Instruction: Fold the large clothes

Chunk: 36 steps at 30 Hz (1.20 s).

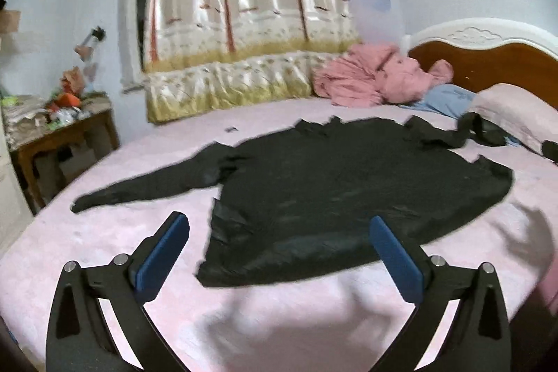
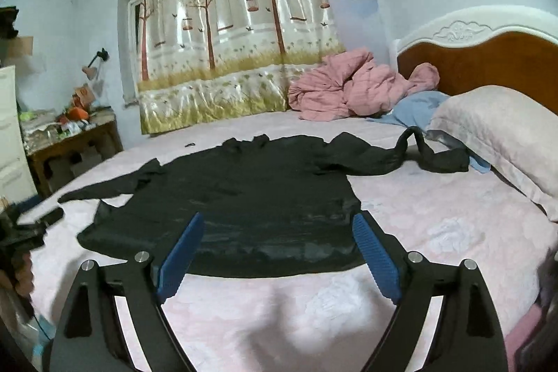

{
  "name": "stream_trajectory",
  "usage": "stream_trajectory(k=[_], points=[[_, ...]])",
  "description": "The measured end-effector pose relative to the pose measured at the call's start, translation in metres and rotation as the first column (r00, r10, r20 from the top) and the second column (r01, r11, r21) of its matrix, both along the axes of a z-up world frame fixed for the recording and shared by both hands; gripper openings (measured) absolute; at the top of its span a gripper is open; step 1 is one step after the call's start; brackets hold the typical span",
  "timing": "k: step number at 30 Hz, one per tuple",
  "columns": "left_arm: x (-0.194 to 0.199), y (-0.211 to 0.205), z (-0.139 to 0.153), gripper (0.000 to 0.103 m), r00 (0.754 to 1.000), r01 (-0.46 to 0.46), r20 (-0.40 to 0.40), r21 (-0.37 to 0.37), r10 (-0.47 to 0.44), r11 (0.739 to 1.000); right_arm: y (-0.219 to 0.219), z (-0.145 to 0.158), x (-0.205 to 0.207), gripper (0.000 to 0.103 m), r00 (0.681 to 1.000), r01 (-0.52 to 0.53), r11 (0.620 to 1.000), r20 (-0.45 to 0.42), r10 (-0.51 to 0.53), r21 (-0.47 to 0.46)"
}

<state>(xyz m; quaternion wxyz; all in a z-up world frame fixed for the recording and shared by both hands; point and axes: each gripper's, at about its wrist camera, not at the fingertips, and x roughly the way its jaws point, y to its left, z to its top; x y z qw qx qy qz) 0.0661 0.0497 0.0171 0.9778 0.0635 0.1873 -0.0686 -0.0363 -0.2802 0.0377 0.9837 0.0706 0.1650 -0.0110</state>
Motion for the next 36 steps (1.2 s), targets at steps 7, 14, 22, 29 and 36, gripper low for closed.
stream_trajectory(k=[7, 14, 22, 29, 36], points=[[-0.01, -0.019, 0.008, 0.103, 0.999, 0.033, 0.032, 0.022, -0.034, 0.999, 0.007, -0.002, -0.012, 0.089, 1.0, -0.001, 0.999, -0.005, 0.001, -0.048], [0.006, -0.041, -0.009, 0.103, 0.995, 0.087, -0.048, 0.12, -0.082, 0.989, 0.014, -0.019, 0.007, 0.089, 0.991, -0.072, 0.991, -0.119, 0.059, -0.113], [0.051, -0.075, -0.05, 0.103, 0.951, 0.228, -0.277, 0.345, -0.133, 0.91, 0.065, -0.065, 0.061, 0.089, 0.88, -0.32, 0.849, -0.465, 0.102, -0.42], [0.061, -0.094, -0.073, 0.103, 0.966, 0.161, -0.255, 0.497, -0.034, 0.853, 0.087, -0.087, 0.084, 0.089, 0.861, -0.34, 0.807, -0.504, 0.061, -0.482], [0.089, -0.096, -0.094, 0.103, 0.967, 0.115, -0.254, 0.529, 0.028, 0.841, 0.083, -0.092, 0.124, 0.089, 0.881, -0.226, 0.794, -0.466, -0.08, -0.564]])
